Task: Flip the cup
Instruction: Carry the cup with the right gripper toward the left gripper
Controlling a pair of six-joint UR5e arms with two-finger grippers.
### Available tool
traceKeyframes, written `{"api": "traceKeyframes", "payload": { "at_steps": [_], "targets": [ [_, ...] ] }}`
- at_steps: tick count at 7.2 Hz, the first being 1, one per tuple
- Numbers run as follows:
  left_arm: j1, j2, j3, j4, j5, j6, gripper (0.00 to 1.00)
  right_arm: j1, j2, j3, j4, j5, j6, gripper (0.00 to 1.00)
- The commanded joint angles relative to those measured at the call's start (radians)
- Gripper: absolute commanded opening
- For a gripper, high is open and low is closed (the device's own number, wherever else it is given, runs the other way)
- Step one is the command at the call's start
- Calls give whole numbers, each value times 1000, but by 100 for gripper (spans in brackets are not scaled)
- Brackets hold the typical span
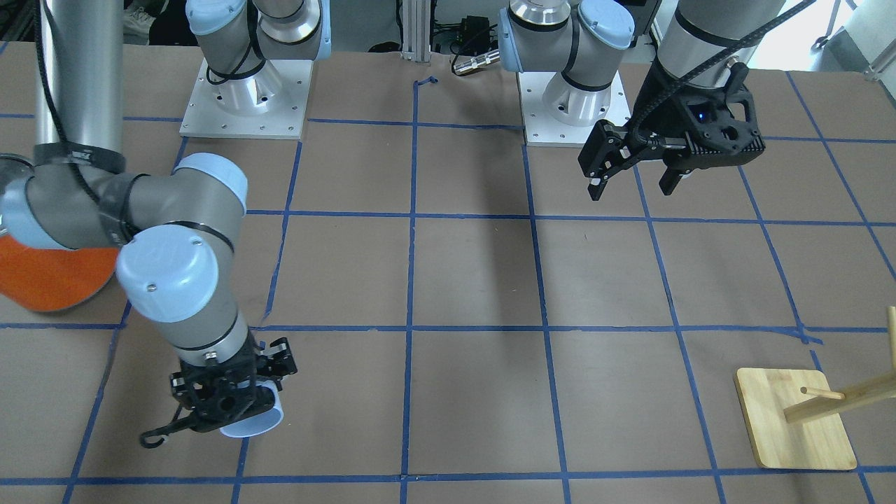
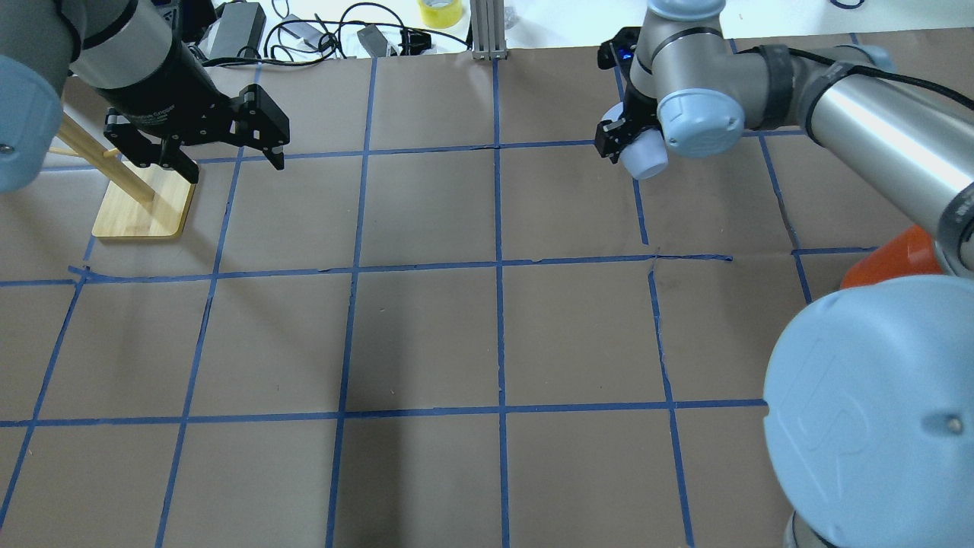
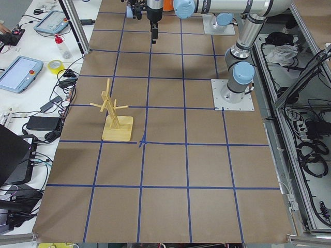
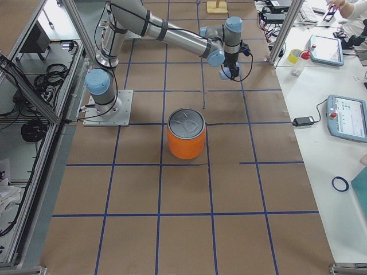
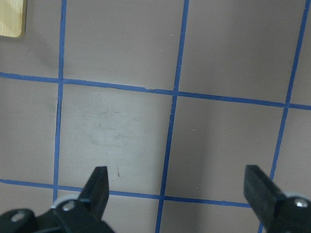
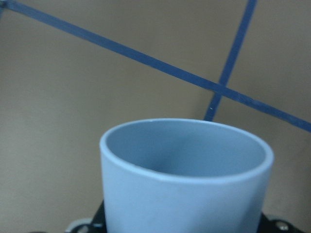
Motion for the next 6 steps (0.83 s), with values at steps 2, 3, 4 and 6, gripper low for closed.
{"api": "traceKeyframes", "payload": {
  "at_steps": [2, 3, 4, 6],
  "targets": [
    [0, 0, -1, 0, 0, 1, 100, 175, 58, 2, -160, 22, -307, 20],
    [0, 0, 0, 0, 0, 0, 100, 242, 65, 2, -189, 22, -354, 21],
    [0, 0, 0, 0, 0, 0, 100, 291, 85, 5, -260, 22, -438, 24],
    [0, 3, 3, -2, 2, 0, 100, 353, 148, 10, -376, 22, -655, 24]
  ]
}}
